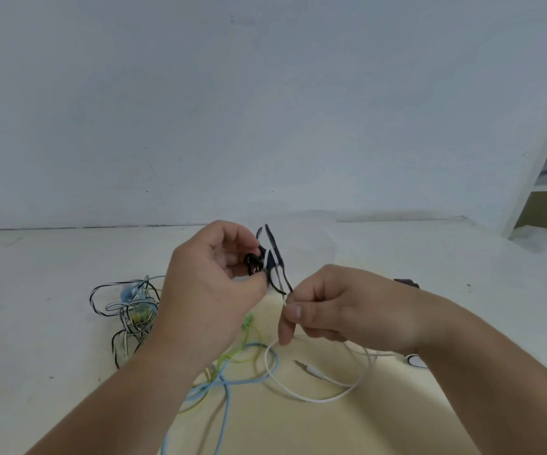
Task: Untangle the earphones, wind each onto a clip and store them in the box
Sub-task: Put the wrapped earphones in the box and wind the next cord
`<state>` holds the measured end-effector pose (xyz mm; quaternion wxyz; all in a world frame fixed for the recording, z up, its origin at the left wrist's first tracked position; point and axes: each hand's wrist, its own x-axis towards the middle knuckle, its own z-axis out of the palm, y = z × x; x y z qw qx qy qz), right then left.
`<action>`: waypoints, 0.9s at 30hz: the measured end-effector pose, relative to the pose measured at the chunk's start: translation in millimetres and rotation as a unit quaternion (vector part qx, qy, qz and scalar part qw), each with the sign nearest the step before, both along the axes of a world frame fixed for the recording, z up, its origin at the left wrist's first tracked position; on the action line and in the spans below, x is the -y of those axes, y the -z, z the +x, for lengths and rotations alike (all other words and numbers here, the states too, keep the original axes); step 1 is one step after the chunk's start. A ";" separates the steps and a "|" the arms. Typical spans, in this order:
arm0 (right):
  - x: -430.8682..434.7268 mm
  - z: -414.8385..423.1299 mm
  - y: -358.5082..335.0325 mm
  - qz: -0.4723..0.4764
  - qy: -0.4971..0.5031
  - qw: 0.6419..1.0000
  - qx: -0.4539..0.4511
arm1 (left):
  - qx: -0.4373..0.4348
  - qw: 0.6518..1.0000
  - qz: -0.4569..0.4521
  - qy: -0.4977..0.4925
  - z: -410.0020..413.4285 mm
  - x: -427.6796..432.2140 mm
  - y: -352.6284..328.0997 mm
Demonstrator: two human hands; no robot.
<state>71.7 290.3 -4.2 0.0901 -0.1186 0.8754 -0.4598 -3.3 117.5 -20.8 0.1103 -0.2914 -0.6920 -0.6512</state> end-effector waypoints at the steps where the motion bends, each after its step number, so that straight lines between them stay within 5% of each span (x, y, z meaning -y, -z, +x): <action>1: -0.9 0.1 -0.9 -0.002 0.001 1.000 -0.006 | -0.011 1.000 -0.020 -0.011 -0.4 0.0 0.6; 7: -1.4 3.0 -9.8 -0.038 0.057 0.995 -0.074 | -0.081 0.985 -0.140 -0.051 4.4 0.7 1.4; 15: -6.1 0.2 -12.9 -0.223 0.158 0.951 -0.146 | -0.117 0.966 -0.230 0.006 9.3 2.1 2.4; 21: -11.9 -6.6 -5.2 -0.089 0.337 0.922 -0.169 | -0.043 0.987 -0.113 0.106 12.1 -1.2 -4.5; 27: -4.1 -5.5 2.3 0.086 0.150 0.985 -0.014 | 0.027 0.995 0.030 0.093 9.6 0.0 -9.1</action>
